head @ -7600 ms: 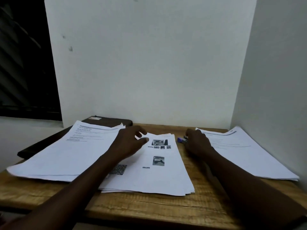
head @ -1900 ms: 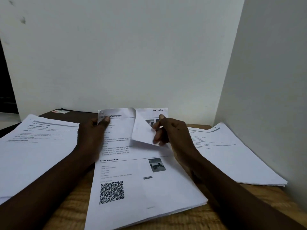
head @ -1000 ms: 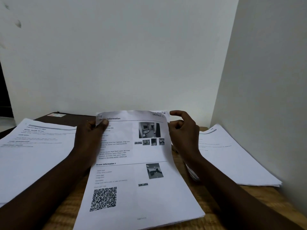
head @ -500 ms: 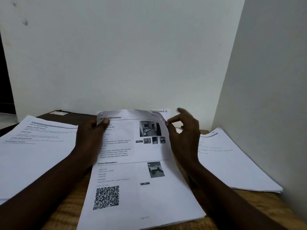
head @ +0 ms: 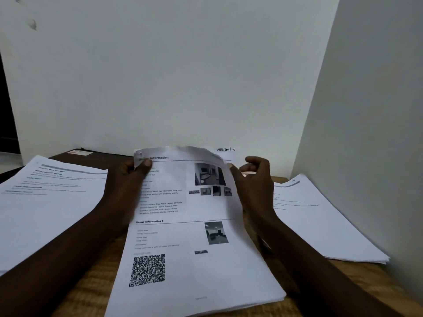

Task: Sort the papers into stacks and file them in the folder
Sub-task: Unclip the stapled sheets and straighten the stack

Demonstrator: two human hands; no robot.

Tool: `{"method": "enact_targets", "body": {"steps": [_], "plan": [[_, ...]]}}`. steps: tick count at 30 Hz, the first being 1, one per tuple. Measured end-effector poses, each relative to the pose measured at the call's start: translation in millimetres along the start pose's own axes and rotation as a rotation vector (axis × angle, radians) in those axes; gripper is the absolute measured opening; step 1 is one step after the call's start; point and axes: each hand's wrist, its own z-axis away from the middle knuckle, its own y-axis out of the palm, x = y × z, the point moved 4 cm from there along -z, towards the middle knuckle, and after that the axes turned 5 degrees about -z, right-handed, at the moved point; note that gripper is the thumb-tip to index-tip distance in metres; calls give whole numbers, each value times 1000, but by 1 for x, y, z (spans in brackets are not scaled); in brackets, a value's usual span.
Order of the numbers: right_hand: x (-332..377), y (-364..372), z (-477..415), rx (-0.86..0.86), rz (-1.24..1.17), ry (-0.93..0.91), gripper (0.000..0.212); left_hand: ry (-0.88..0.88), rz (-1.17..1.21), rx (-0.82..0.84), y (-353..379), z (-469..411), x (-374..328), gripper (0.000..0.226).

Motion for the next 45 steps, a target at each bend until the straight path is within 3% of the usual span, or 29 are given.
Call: {"method": "enact_targets", "body": {"steps": [3,16,21,26,30,35,37,39,42,45], "plan": [[1,-2,-3,20,-19,-17,49,-11,25,25,0,0,1,15],[9,-3,1,-25,52,-176,30,-25,-3,13,0,3,-2,16],[13,-5,3,-74,38,-204,11,-19,-3,-4,0,2,-2,14],[9,-1,4,-49,15,-260,14,-18,-7,-38,-3,0,-2,14],[15,3,5,89,-82,-318,14,-12,-14,-63,-7,-3,-1,15],[15,20,16,380,-298,24,47,-3,-22,-48,-8,-1,-1,14],[10,18,15,313,-316,67,34,-37,45,21,-4,3,-2,13],[5,8,7,119,-99,-26,21,-67,130,111,2,6,-3,14],[3,-7,-2,-46,-5,-68,48,-69,134,152,6,8,-5,14],[0,-9,-5,22,-107,-2,44,-37,108,121,5,7,-4,11]]}}
